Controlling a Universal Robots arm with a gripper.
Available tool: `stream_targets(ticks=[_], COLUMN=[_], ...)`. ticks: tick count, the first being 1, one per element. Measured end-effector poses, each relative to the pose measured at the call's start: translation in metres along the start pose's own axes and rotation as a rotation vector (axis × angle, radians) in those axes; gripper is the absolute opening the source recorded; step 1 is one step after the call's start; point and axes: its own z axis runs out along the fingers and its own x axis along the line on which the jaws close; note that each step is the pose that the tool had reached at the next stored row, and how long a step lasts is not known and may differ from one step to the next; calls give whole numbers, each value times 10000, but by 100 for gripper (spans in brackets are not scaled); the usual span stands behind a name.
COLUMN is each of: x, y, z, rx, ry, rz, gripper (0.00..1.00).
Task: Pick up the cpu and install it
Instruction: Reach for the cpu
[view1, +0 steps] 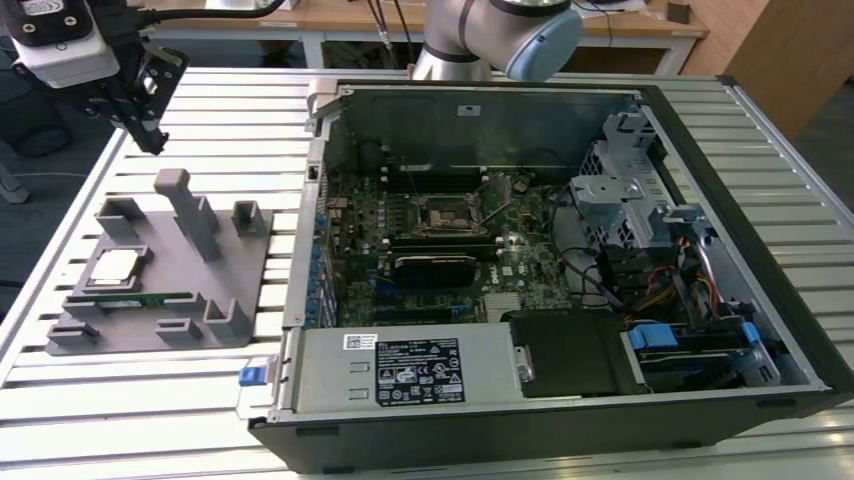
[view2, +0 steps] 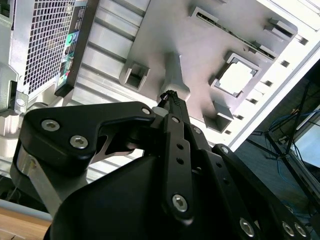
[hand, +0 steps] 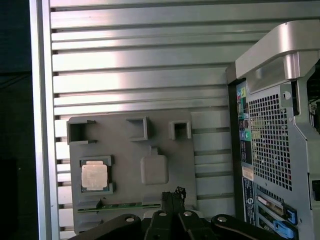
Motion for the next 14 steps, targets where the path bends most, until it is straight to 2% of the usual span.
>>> stream_targets(ticks=[14], x=[133], y=[-11], z=[17], rx=[0], ry=[6], rz=[0], gripper=[11])
